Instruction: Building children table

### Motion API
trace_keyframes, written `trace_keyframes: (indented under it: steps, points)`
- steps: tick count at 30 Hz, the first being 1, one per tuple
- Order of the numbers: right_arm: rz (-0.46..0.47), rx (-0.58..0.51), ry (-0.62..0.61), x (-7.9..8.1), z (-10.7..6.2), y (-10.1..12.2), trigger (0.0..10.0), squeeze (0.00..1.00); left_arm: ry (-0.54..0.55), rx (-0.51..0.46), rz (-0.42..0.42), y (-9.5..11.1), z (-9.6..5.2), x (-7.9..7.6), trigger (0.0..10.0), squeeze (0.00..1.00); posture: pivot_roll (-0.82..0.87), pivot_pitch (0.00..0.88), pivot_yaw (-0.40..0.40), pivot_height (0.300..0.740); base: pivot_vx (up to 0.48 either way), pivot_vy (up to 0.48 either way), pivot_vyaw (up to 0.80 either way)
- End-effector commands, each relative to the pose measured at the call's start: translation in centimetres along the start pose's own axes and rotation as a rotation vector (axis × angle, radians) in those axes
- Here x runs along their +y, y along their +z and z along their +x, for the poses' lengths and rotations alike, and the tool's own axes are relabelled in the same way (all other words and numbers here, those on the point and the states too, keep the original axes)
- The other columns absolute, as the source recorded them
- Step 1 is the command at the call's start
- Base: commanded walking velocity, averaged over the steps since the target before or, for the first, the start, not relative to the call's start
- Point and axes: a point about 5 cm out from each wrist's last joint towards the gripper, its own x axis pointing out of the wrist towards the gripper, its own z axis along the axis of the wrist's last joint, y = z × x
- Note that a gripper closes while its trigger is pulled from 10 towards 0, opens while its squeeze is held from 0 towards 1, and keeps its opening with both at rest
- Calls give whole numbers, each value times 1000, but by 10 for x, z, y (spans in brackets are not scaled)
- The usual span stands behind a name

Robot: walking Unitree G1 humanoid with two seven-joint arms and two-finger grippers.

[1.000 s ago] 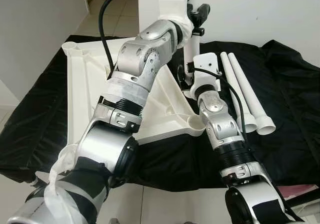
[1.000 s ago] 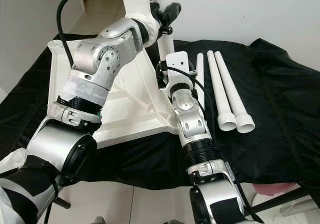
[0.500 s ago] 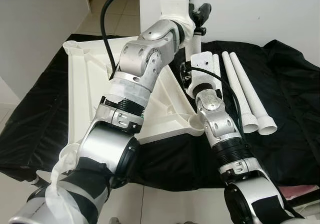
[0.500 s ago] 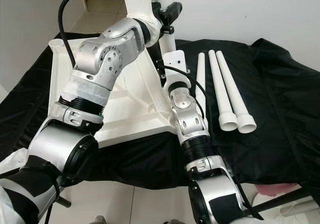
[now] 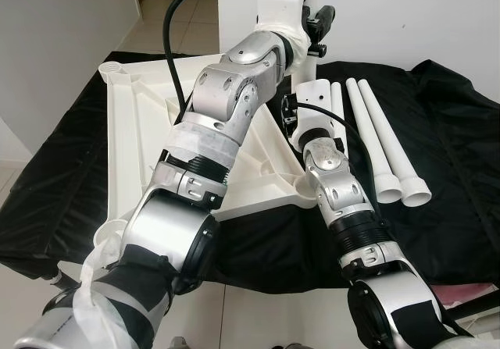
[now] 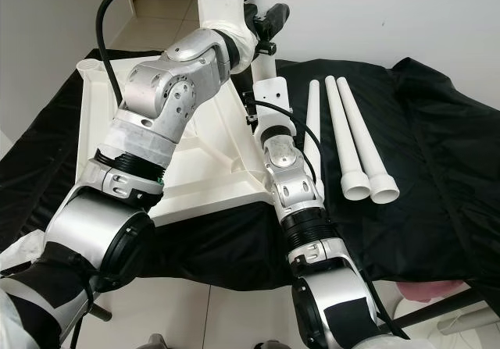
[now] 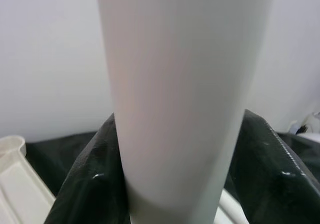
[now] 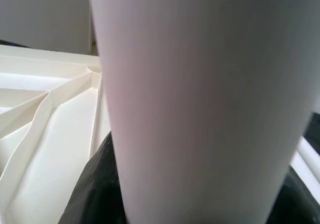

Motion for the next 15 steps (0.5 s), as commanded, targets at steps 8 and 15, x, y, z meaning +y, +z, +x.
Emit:
trace_keyframes:
  steps: [8, 15]
  points:
    - [37, 27, -3, 0, 0, -4, 10000, 0, -122, -107, 25, 15, -1, -15, 10000, 0, -45, 0, 0, 740, 0, 0, 0]
    - [83, 36, -30, -5, -1, -6, 10000, 0, -126, -121, 32, 15, -5, -18, 10000, 0, -48, 0, 2, 740, 0, 0, 0]
